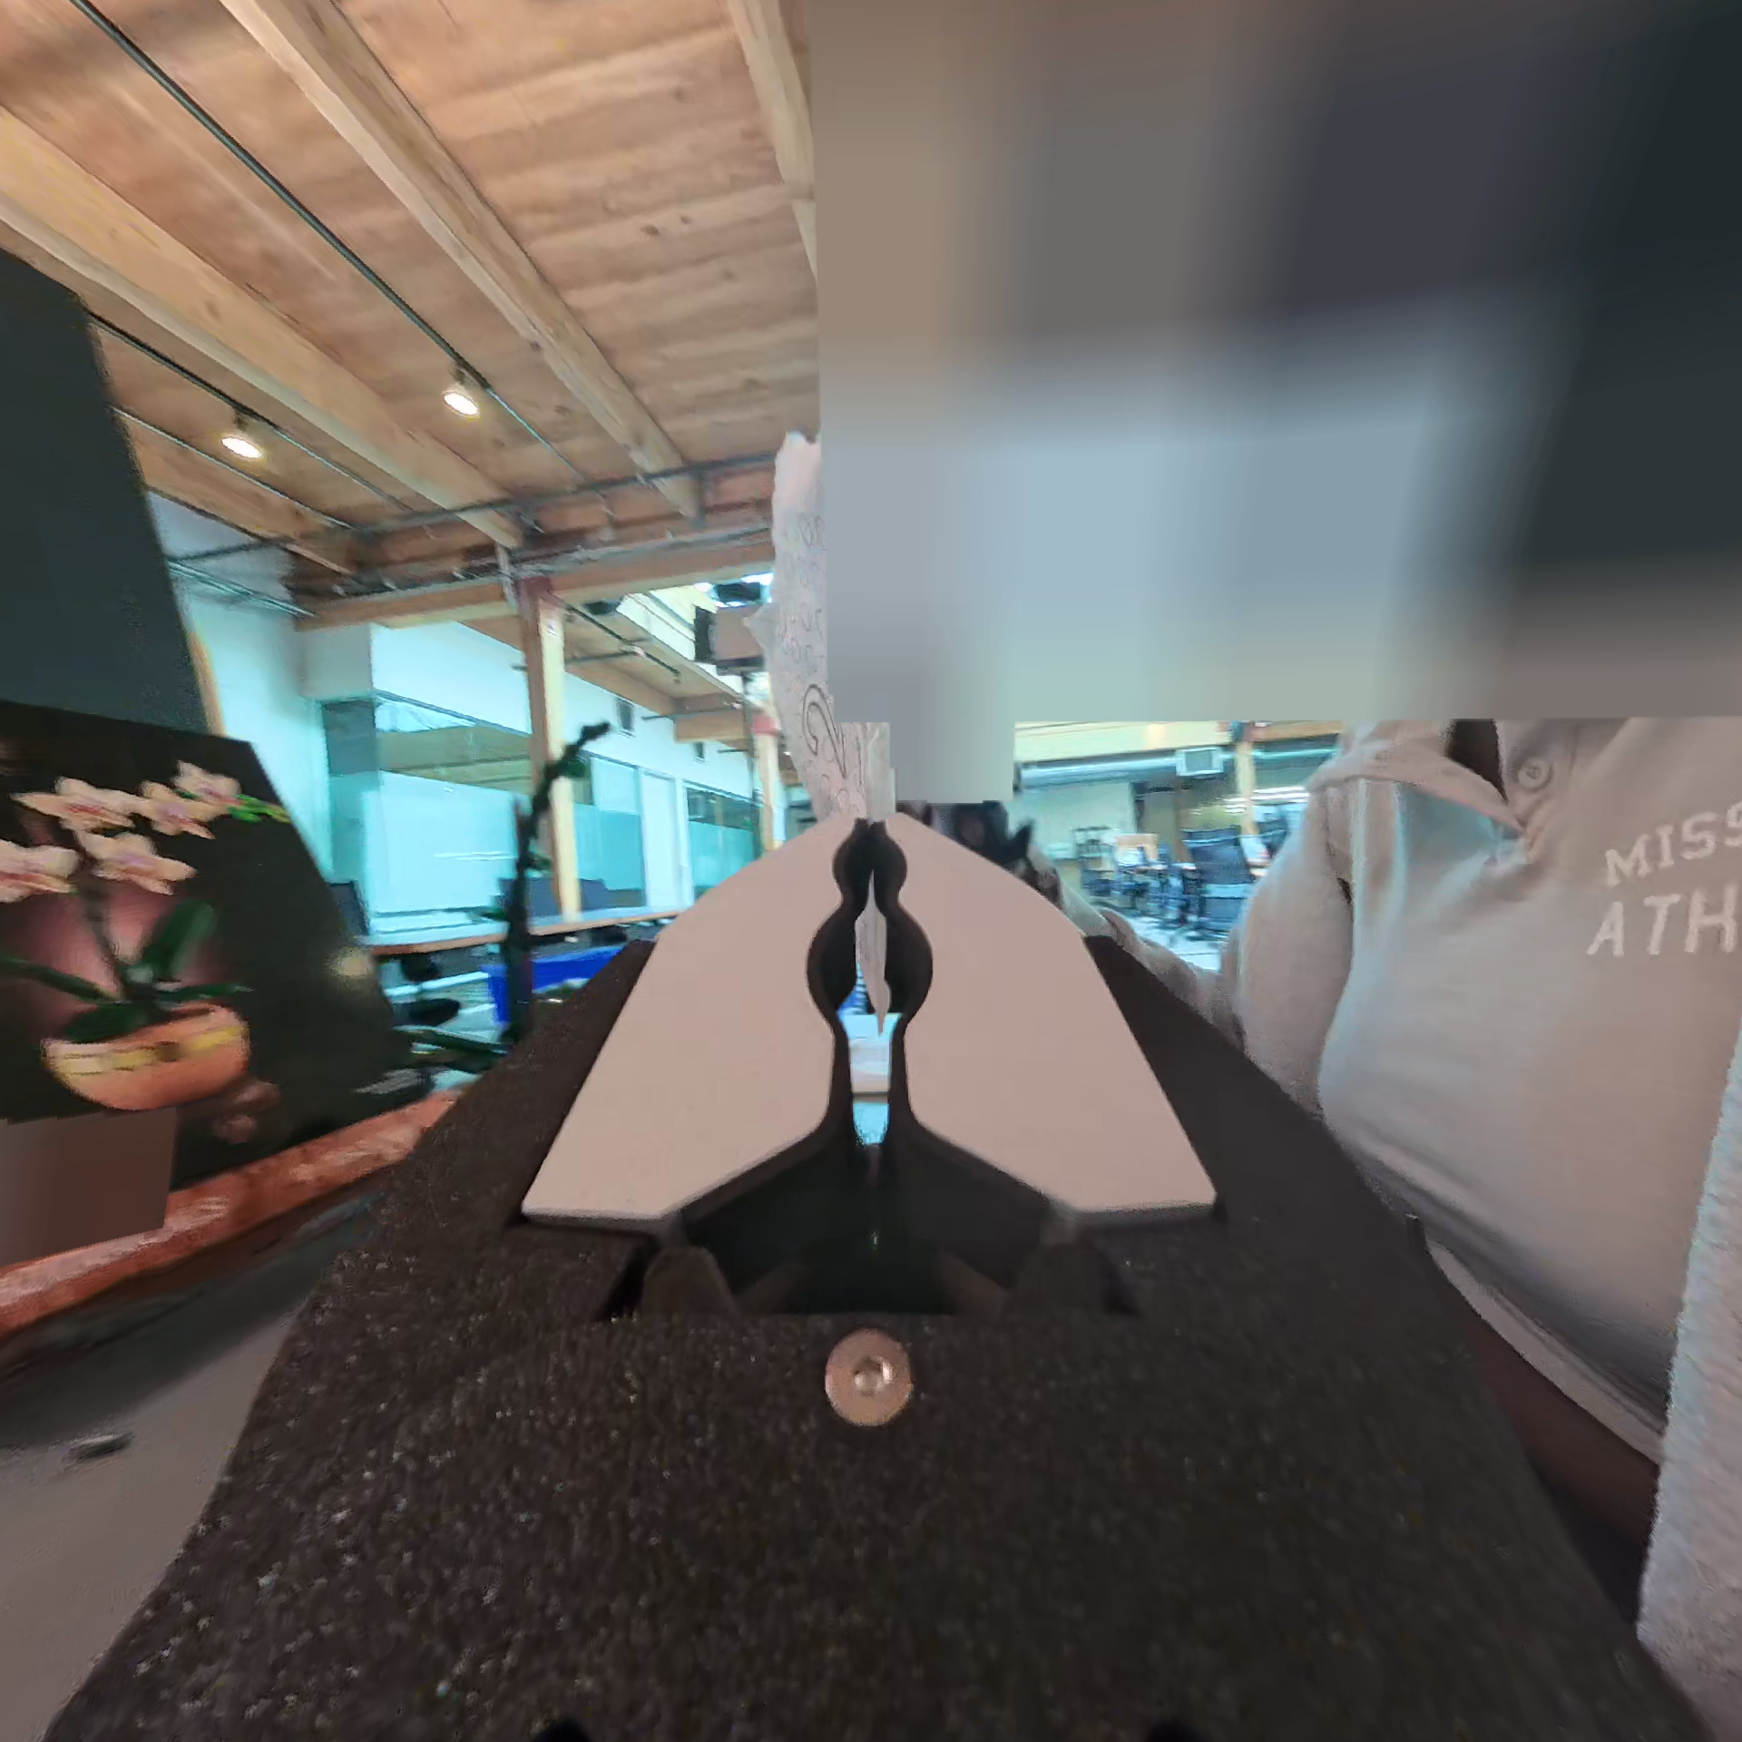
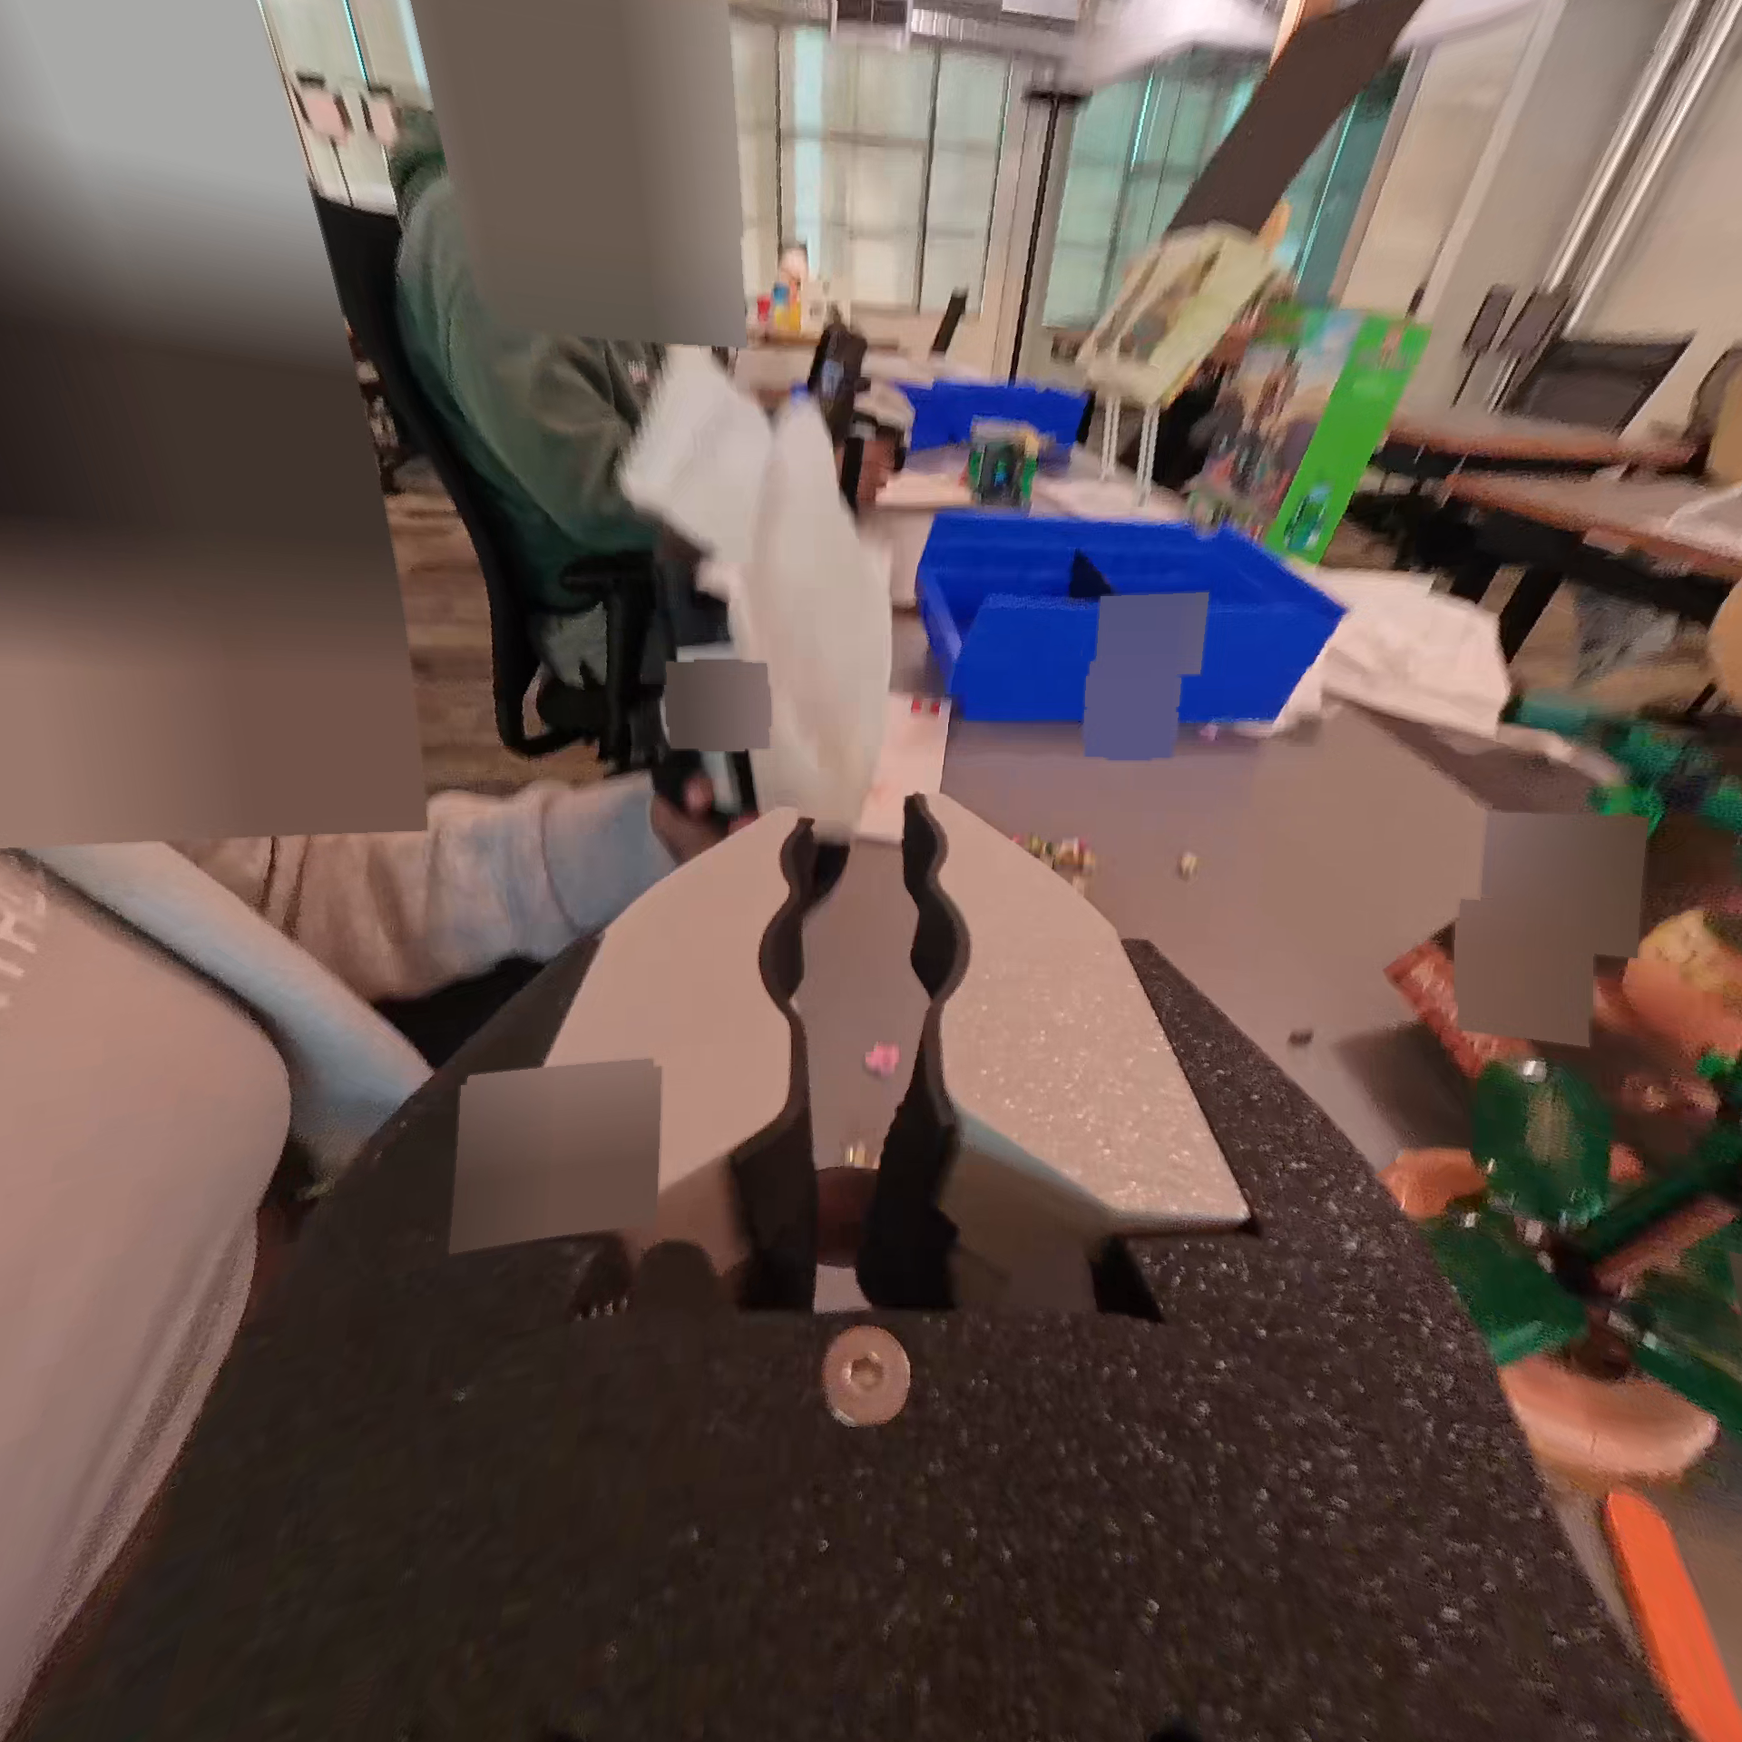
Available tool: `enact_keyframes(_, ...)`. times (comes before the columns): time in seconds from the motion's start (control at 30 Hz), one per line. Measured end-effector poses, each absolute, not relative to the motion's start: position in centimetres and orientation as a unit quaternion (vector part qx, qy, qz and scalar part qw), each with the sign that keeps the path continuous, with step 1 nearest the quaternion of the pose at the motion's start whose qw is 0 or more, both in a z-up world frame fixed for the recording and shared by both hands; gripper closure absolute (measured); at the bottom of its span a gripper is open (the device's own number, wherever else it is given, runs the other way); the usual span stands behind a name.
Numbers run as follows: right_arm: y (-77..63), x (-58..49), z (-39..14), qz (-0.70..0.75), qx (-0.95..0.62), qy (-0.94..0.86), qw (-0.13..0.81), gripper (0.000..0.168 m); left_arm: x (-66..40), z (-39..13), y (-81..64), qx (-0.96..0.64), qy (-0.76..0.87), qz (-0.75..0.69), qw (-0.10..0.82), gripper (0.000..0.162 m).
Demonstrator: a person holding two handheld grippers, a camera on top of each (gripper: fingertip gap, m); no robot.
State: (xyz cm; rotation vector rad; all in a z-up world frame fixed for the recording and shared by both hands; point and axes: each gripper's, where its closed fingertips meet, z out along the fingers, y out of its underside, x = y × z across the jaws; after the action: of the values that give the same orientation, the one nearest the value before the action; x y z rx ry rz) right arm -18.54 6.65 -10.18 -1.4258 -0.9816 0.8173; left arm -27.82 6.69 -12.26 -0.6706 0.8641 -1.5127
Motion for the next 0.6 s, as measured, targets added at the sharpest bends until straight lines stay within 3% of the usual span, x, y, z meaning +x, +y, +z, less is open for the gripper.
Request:
enact_keyframes(0.13, 7.3, -21.1, -19.9, 0.312, -0.702, -0.484, 0.419, 0.141, -30.6, -11.2, 8.3, -0.309, 0.361, -0.601, 0.643, 0.162)
enact_keyframes(0.23, 6.9, -25.4, -24.4, 0.305, -0.703, -0.530, 0.363, 0.143, -31.6, -11.0, 8.6, -0.308, 0.353, -0.593, 0.655, 0.162)
enact_keyframes(0.43, 8.1, -29.4, -28.5, 0.294, -0.727, -0.552, 0.283, 0.149, -31.8, -10.9, 7.9, -0.293, 0.357, -0.608, 0.646, 0.162)
enact_keyframes(0.6, 8.7, -29.6, -28.8, 0.307, -0.734, -0.543, 0.268, 0.162, -32.0, -11.2, 7.6, -0.290, 0.361, -0.616, 0.638, 0.162)
